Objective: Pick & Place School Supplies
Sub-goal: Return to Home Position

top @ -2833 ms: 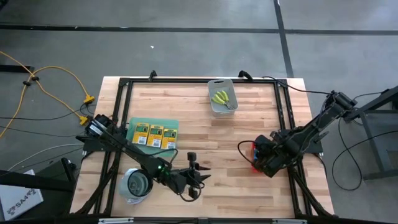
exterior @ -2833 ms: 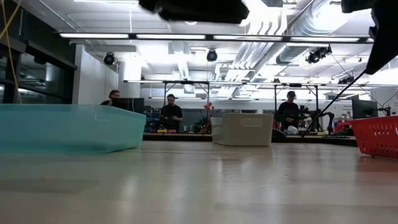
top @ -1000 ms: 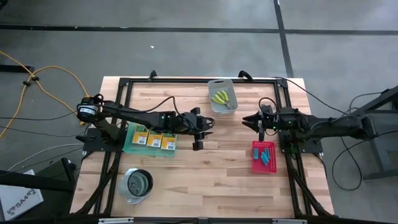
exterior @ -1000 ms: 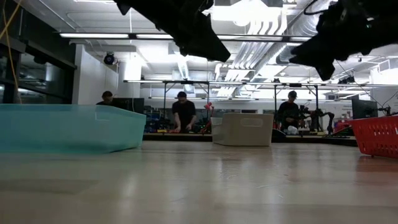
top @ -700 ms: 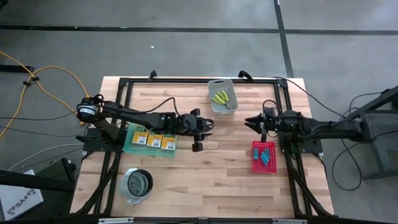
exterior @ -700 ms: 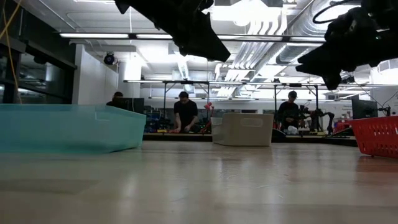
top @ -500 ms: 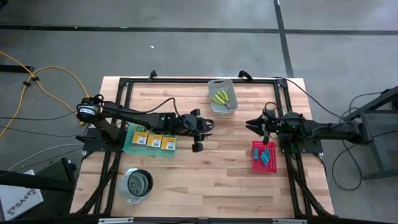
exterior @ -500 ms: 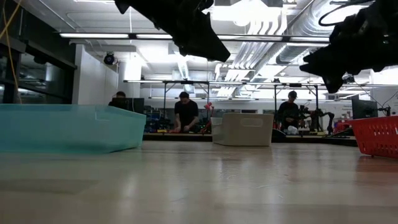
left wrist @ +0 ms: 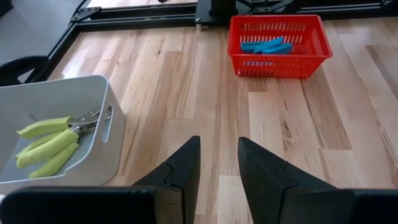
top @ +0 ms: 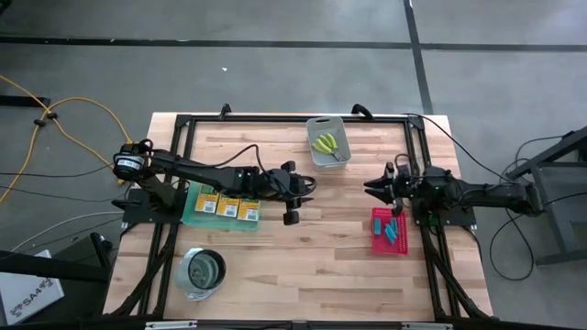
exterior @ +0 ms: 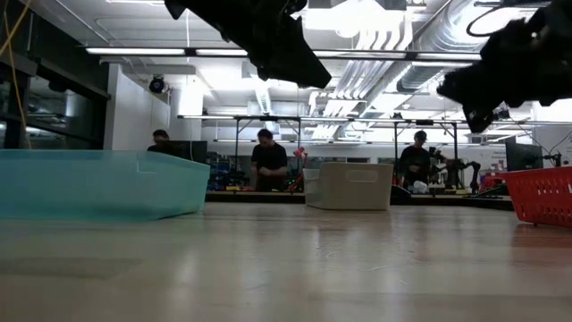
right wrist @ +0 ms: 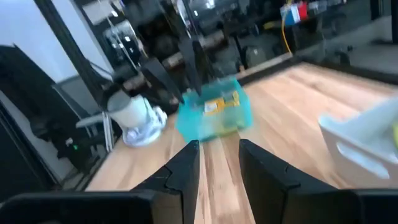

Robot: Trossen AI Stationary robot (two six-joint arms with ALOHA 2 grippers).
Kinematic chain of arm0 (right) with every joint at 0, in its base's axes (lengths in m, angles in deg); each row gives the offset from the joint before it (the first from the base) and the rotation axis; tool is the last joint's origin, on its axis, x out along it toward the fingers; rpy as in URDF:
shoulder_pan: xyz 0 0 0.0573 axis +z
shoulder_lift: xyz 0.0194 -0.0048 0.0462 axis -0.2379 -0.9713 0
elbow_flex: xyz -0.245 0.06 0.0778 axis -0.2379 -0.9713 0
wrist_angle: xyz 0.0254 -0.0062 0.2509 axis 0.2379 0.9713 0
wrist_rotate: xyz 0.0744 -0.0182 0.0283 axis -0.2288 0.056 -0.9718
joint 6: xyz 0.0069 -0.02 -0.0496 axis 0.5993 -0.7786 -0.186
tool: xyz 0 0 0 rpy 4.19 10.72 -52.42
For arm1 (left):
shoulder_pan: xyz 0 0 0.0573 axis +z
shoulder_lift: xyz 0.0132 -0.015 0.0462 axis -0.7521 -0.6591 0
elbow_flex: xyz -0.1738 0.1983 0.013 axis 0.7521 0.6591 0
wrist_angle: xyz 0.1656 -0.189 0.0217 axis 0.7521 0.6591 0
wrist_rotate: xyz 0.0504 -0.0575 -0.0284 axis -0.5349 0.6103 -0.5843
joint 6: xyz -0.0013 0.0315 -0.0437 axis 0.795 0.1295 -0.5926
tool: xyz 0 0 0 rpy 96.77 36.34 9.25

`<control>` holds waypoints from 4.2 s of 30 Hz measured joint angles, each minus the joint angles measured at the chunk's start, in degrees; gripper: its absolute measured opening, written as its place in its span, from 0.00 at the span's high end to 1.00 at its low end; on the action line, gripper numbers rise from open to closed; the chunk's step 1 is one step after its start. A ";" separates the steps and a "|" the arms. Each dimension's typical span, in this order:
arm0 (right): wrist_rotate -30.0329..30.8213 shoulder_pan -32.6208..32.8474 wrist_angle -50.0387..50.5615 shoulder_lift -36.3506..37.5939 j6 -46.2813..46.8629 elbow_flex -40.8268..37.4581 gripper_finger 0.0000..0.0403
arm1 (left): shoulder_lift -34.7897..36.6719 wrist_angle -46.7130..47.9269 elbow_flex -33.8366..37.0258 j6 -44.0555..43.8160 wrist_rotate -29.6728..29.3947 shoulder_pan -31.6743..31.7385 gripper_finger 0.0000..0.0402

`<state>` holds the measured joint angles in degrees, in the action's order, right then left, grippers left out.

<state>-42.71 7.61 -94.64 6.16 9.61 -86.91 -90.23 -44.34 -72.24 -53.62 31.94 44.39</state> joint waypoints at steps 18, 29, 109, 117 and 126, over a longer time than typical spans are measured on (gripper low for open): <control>4.53 0.00 9.85 0.45 2.92 -0.07 0.74 | 0.00 0.44 0.00 -0.53 0.04 -0.72 0.75; 4.51 0.00 9.99 0.16 1.90 -0.09 0.74 | 0.00 0.70 0.00 -0.77 0.04 -0.72 0.75; 4.47 0.00 9.29 0.14 1.86 -0.15 0.74 | 67.98 -14.17 65.58 3.39 7.87 2.67 0.75; 4.49 0.00 9.27 0.14 1.86 -0.15 0.74 | 78.87 -1.50 65.68 3.39 8.00 2.67 0.75; 4.49 0.00 9.25 0.14 1.86 -0.15 0.74 | 81.47 -1.39 65.72 3.60 9.60 2.67 0.75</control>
<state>-38.22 7.61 -85.39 6.30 11.47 -87.06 -8.76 -45.72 -6.51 -50.02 41.54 47.05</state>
